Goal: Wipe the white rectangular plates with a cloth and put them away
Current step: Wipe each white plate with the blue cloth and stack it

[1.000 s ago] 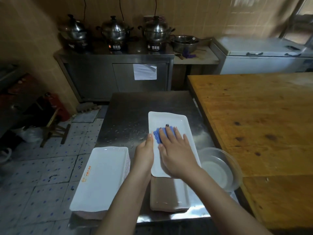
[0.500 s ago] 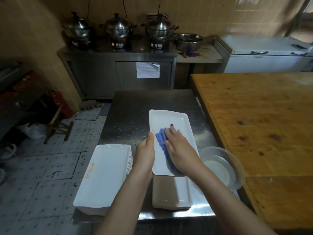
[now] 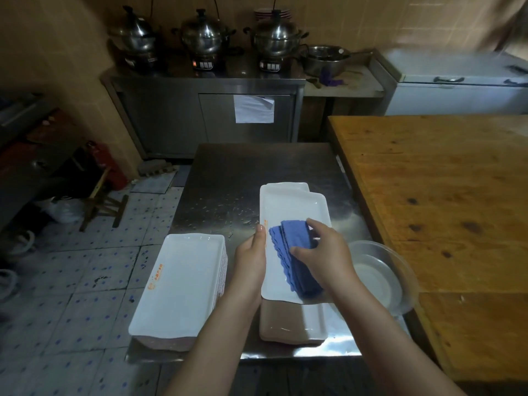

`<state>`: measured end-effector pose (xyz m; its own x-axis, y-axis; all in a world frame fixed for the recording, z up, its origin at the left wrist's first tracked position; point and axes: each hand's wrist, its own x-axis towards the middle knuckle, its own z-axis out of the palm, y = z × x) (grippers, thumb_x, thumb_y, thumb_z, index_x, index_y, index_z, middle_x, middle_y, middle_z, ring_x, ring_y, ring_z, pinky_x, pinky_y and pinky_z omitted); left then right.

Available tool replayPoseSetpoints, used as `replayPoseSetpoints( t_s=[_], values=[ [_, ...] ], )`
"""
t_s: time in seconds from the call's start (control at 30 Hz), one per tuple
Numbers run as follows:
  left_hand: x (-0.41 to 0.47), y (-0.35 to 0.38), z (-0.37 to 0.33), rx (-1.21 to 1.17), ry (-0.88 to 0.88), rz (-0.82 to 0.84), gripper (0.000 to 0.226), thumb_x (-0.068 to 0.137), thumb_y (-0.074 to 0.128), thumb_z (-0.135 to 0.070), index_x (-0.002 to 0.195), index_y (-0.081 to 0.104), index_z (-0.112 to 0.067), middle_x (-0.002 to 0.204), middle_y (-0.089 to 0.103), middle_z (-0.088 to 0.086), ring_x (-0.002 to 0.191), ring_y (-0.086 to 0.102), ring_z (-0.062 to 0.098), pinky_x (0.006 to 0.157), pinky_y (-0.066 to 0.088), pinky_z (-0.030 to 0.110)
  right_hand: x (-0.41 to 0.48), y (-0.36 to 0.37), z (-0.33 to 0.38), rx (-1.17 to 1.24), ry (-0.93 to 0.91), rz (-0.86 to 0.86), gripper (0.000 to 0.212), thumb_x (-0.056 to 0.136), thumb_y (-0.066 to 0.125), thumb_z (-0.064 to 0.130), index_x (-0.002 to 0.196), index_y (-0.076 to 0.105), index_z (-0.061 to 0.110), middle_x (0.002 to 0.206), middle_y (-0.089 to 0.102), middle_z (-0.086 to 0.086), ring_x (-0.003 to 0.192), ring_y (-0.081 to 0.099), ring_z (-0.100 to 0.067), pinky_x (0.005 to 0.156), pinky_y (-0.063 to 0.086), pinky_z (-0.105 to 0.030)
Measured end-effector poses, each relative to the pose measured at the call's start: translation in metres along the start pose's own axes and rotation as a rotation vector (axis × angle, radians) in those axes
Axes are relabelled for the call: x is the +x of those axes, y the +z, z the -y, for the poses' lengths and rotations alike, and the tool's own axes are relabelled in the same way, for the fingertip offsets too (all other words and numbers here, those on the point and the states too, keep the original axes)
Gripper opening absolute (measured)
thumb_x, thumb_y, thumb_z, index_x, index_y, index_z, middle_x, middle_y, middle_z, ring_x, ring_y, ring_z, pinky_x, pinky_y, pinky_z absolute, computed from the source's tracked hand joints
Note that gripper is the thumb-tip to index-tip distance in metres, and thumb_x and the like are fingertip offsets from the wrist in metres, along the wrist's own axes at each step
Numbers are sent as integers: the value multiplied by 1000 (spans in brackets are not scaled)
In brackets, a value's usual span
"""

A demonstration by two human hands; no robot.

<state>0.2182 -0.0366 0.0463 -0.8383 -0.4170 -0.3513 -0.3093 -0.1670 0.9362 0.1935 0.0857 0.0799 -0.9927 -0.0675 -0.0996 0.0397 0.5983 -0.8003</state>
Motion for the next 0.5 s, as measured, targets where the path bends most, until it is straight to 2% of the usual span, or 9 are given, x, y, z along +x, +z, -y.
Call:
replayPoseSetpoints(
  t_s=[0.07,0.13,0.2,0.3,0.37,0.43,0.5],
  values=[
    [2,-1,6,-5,-5,0,41,95,36,-52,80,67,-30,70,72,-11,65,71,12,58,51,26,2,-5,-3,161,97,79,48,80,74,20,123,55,28,98,62,13,76,58,-5,59,45,-18],
    [2,-2,12,-12,-15,-7,39,95,38,-51,82,67,-29,71,73,-10,68,71,14,60,52,27,5,-9,-10,316,172,148,23,79,75,18,94,61,28,83,63,15,65,60,-1,45,41,-15],
    [4,-2,19,-17,-37,-9,37,96,40,-48,84,68,-26,71,73,-8,69,71,15,61,53,27,7,-11,-17,406,210,185,13,80,73,16,89,64,19,87,68,4,74,65,-10,52,47,-22],
    [9,-4,29,-18,-55,-14,34,98,41,-40,83,66,-22,66,72,-10,61,69,9,50,50,19,11,-14,-25,524,251,212,19,87,65,9,105,62,8,100,67,-11,92,63,-28,78,49,-39],
    [11,-4,39,24,-85,-20,35,98,40,-39,89,67,-19,73,72,-9,69,69,11,55,50,20,14,-15,-34,597,294,256,23,91,59,7,114,58,9,104,65,-13,97,62,-30,86,49,-46],
    [12,-6,53,79,-117,-34,37,98,39,-40,103,66,-15,89,70,-2,85,66,18,69,50,26,16,-13,-45,683,332,318,21,94,53,5,114,59,9,103,65,-13,95,63,-29,83,52,-46],
    [15,-8,69,157,-142,-19,41,98,37,-42,109,66,-15,96,69,0,91,64,20,76,50,29,16,-7,-55,734,349,349,17,95,50,4,108,61,8,95,68,-11,86,66,-24,75,55,-39]
  ],
)
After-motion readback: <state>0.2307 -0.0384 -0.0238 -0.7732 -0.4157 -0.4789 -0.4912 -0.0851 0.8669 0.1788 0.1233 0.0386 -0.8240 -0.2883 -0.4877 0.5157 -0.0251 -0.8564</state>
